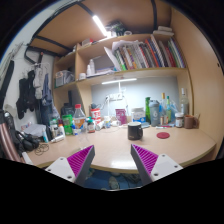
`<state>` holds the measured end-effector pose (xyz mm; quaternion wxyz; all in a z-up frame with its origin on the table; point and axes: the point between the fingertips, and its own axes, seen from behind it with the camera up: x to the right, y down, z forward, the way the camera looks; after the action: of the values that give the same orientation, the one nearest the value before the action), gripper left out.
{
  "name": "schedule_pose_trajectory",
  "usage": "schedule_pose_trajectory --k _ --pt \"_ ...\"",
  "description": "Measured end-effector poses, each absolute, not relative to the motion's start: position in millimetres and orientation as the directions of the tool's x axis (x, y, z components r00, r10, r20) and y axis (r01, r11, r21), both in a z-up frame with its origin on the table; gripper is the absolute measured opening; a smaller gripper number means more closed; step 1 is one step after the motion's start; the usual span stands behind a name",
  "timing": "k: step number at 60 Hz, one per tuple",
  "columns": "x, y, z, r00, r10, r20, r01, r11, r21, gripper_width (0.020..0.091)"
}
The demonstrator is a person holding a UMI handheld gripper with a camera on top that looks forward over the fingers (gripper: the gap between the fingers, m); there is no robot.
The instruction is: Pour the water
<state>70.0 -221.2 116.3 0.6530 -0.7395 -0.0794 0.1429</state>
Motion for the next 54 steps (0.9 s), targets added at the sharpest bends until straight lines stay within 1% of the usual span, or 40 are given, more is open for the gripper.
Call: schedule_pose_trajectory --k 24,25,26,31,44,54 --pt "61.1 -209.1 112.1 0.936 0.333 -0.118 -0.067 -0.159 -0.985 0.0810" --pt "60.4 -209.4 112.0 0.935 0.334 -0.118 -0.067 -0.161 -0.985 0.0834" --pt "59.5 -209.6 112.1 0.935 0.336 -0.117 -0.065 -0.162 -0.985 0.0813" --pt "49.9 -210.4 113.1 0.930 0.351 -0.106 -0.053 -0.158 -0.986 0.0816" --pt "-18.9 -209.7 115.7 0.885 0.463 -0.042 0.016 -0.120 -0.993 0.0822" --pt "-86.0 -183.4 114.5 0.865 0.502 -0.030 0.026 -0.104 -0.994 0.0816"
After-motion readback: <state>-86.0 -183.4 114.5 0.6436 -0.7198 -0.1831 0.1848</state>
